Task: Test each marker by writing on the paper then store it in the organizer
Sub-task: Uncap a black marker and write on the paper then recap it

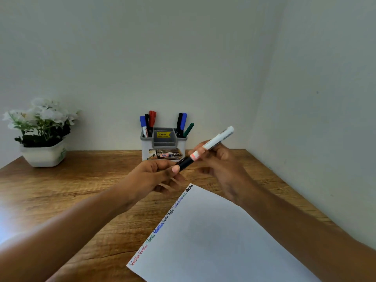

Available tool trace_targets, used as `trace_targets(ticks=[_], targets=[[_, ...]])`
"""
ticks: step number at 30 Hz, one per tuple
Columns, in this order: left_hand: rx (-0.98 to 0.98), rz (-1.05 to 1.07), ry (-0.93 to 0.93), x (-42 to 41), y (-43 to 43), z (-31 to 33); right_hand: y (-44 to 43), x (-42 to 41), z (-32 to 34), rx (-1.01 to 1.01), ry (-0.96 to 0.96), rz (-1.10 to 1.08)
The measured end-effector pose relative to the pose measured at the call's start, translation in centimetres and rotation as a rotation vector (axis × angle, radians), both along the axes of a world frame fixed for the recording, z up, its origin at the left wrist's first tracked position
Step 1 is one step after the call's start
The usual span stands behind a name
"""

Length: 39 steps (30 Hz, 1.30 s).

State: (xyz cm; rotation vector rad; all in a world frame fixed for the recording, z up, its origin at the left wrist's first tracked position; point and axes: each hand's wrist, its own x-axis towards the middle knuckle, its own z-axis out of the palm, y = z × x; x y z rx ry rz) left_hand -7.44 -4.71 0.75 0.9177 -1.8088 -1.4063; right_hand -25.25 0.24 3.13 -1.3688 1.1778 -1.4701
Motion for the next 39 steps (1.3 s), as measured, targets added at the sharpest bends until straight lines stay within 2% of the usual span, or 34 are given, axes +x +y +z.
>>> trace_targets(ticks=[3,7,9,12,15,18,28,32,36,37,39], targets=[[-0.259,0.094,-0.226,0.9,-1.3,0.8,-0.4,-1.4,2.0,-0.123,-0.109,-0.020],[-0.706,0.410,-0.583,2.1,-5.2,0.6,-3.0,-3.8,5.2,-0.083,0.264,-0.218],[-0.754,0.490,-0.674,2.3,-7.2,-0.4,-5.4,-4.5,7.0,0.048,0.439,-0.267],[-0.747,0.482,-0.774,2.3,-9.2,-2.1,-8.8,-4.0,9.7,0.229,0.691,-0.252],[-0.748,0.430,-0.864,2.5,-9.7,-3.2,-11.7,-2.6,11.4,0.254,1.007,-0.239],[-0.749,0.412,-0.869,2.7,-9.7,-4.0,-14.5,-1.3,11.9,0.255,1.139,-0.214],[-0.759,0.404,-0.831,2.7,-10.3,-4.7,-18.5,-0.1,8.2,0.181,1.266,-0.325],[-0.757,0.401,-0.852,2.6,-10.3,-4.5,-19.6,-0.6,6.4,0.248,1.129,-0.353],[-0.753,0.400,-0.863,2.7,-10.1,-4.4,-19.7,-0.5,6.9,0.375,1.001,-0.254],[-0.747,0.397,-0.856,2.7,-9.9,-4.3,-19.3,-0.5,7.2,0.379,0.976,-0.242],[-0.742,0.390,-0.844,2.8,-9.5,-4.1,-18.0,-0.7,7.8,0.262,0.982,-0.316]])
